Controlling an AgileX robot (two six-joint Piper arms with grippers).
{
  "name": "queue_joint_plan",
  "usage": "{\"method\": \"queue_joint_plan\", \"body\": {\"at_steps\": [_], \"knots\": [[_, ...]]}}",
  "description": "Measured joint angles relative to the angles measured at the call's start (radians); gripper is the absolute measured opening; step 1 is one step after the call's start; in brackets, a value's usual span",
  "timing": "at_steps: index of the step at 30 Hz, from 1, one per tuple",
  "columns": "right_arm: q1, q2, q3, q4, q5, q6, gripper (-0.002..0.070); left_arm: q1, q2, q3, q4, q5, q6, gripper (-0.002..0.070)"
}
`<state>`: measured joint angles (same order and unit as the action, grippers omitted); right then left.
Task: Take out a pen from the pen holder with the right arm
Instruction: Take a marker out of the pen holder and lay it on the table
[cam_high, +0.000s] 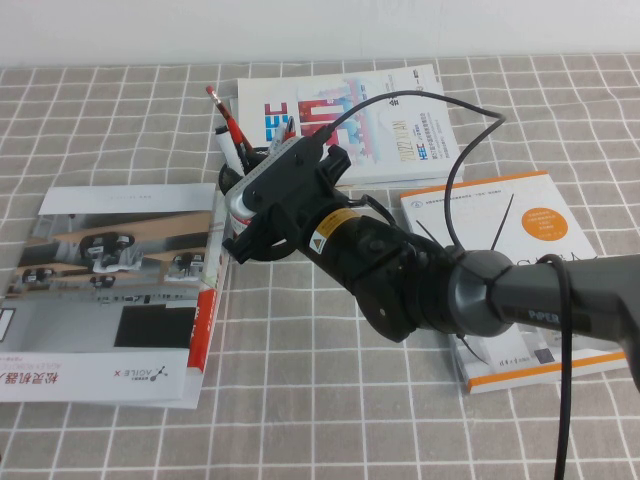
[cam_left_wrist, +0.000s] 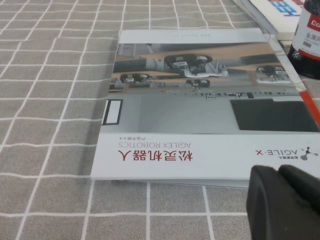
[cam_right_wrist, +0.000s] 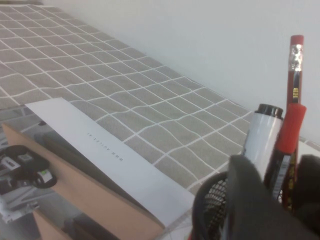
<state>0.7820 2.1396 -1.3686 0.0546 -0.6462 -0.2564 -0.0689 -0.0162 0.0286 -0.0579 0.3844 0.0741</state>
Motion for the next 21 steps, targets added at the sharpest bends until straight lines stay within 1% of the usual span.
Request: {"method": "queue_joint_plan", "body": {"at_steps": [2, 4, 21], "knots": [[0.000, 0.000, 0.000, 0.002, -0.004, 0.000, 0.0123, 0.000, 0.000, 0.000, 0.000, 0.000, 0.000, -0.0003], [-0.001, 0.000, 0.000, 0.002, -0.011, 0.000, 0.0089, 0.000, 0.000, 0.000, 0.000, 0.000, 0.000, -0.0003], [-0.001, -0.049, 0.000, 0.004, 0.006, 0.000, 0.0089, 0.000, 0.000, 0.000, 0.000, 0.000, 0.000, -0.0003]]}}
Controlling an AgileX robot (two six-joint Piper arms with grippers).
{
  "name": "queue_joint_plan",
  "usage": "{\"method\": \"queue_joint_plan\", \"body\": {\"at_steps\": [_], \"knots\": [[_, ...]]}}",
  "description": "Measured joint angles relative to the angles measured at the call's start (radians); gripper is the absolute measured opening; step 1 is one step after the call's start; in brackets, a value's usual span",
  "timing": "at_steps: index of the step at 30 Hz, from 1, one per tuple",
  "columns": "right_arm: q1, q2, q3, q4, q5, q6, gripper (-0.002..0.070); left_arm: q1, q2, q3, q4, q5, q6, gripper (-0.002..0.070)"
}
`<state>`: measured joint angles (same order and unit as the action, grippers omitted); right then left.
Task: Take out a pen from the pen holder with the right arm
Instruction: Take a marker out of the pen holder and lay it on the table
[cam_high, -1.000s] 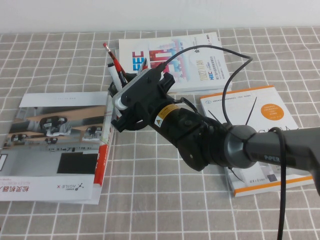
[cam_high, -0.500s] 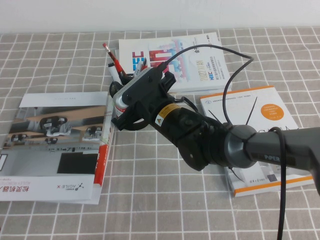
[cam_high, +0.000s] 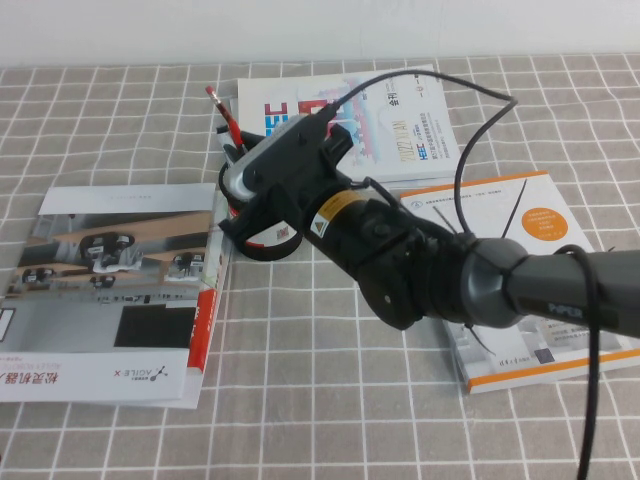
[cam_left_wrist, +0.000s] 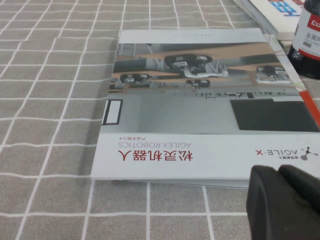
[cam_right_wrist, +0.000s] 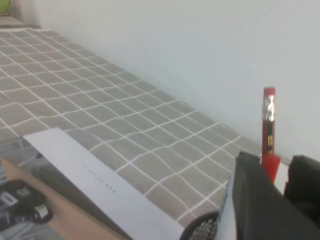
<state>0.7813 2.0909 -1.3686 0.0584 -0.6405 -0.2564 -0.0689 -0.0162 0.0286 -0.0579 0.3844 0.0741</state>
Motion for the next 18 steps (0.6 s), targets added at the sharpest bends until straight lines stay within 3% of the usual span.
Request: {"method": "queue_joint_plan", "body": {"at_steps": [18], "knots": [[0.000, -0.067, 0.000, 0.000, 0.075, 0.000, 0.0089, 0.000, 0.000, 0.000, 0.000, 0.000, 0.000, -0.0003]]}}
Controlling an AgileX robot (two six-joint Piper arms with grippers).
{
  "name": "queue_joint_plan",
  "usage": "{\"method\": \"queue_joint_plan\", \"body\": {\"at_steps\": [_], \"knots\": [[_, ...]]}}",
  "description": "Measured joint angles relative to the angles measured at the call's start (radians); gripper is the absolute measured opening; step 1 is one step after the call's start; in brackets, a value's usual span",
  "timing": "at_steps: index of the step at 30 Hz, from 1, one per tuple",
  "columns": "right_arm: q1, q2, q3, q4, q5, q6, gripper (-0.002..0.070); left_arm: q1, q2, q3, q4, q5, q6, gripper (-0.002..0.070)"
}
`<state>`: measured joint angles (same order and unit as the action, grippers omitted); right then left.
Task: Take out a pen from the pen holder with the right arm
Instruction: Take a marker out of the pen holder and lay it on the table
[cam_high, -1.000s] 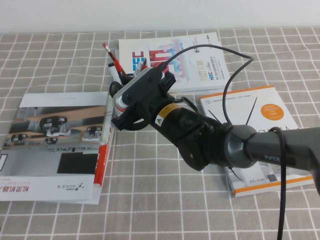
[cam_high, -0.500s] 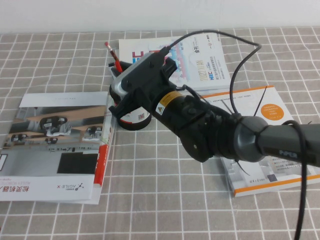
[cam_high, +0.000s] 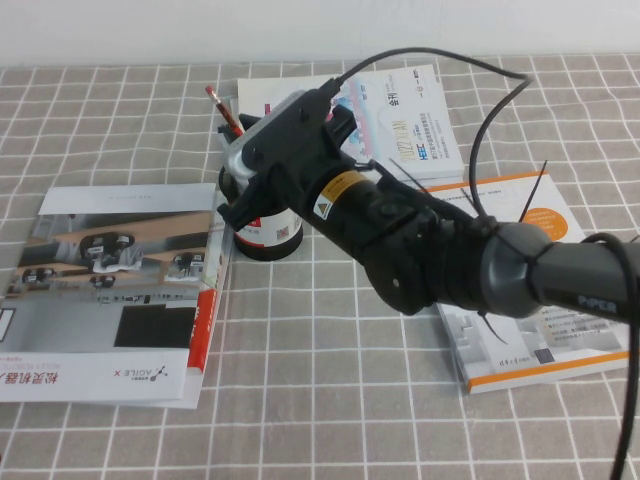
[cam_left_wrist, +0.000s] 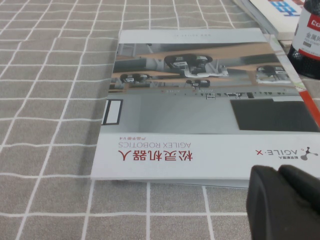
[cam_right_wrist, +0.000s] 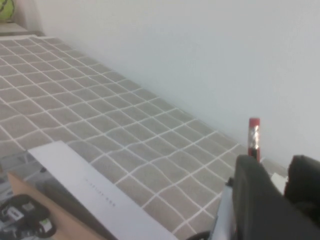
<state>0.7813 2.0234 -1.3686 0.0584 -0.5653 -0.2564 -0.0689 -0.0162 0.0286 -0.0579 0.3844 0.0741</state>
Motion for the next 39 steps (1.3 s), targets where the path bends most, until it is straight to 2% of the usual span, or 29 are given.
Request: {"method": "queue_joint_plan", "body": {"at_steps": [24, 30, 39], "knots": [[0.000, -0.274, 0.000, 0.000, 0.229, 0.040, 0.0089, 0.000, 0.000, 0.000, 0.000, 0.000, 0.000, -0.0003], [0.000, -0.363, 0.000, 0.001, 0.441, 0.091, 0.0089, 0.000, 0.000, 0.000, 0.000, 0.000, 0.000, -0.0003], [0.000, -0.455, 0.000, 0.118, 0.925, 0.107, 0.0089, 0.000, 0.000, 0.000, 0.000, 0.000, 0.000, -0.0003]]}}
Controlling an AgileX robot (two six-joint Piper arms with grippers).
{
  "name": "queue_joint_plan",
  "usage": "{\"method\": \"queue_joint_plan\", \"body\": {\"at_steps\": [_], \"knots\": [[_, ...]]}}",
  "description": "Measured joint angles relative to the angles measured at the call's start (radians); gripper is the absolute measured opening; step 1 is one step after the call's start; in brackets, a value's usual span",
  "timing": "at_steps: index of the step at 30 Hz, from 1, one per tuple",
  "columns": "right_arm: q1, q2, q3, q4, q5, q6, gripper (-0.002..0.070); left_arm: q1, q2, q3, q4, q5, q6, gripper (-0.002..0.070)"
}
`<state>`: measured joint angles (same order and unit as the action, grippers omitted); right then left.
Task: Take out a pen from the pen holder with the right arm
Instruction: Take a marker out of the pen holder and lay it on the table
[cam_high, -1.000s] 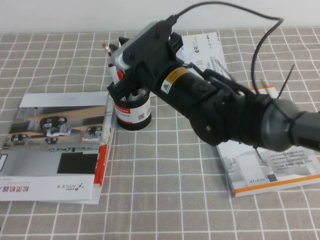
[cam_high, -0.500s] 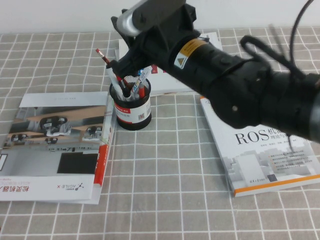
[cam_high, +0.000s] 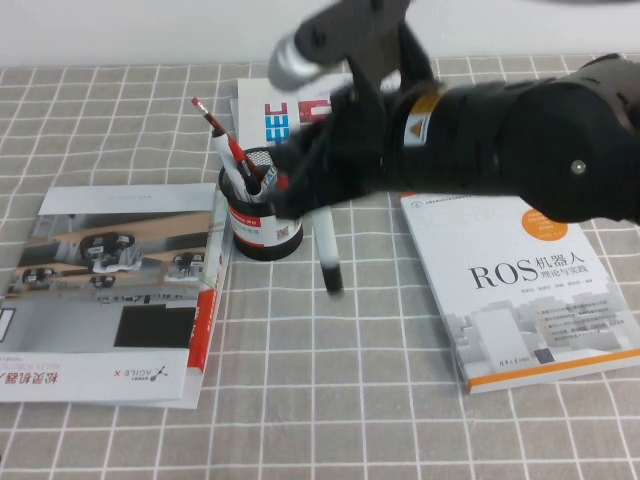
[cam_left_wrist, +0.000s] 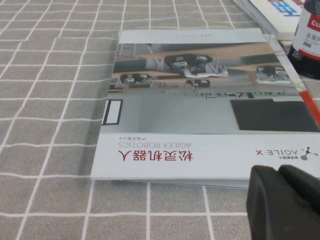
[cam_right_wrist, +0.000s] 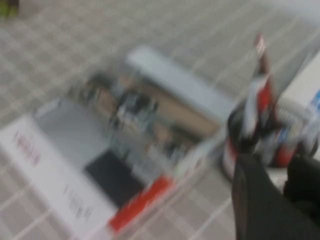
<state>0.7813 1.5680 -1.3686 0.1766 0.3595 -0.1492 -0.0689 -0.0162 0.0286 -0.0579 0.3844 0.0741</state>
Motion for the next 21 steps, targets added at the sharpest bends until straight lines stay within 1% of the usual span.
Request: {"method": "queue_joint_plan", "body": {"at_steps": [5, 9, 17, 21], "knots": [[-0.008, 0.022, 0.000, 0.022, 0.185, 0.081, 0.0089, 0.000, 0.000, 0.000, 0.000, 0.000, 0.000, -0.0003], [-0.041, 0.048, 0.000, 0.027, 0.264, 0.156, 0.0089, 0.000, 0.000, 0.000, 0.000, 0.000, 0.000, -0.0003], [-0.135, 0.137, 0.000, 0.068, 0.286, 0.240, 0.0089, 0.000, 0.000, 0.000, 0.000, 0.000, 0.000, -0.0003], [-0.149, 0.199, -0.018, 0.085, 0.285, 0.251, 0.0089, 0.000, 0.000, 0.000, 0.000, 0.000, 0.000, -0.0003]]}}
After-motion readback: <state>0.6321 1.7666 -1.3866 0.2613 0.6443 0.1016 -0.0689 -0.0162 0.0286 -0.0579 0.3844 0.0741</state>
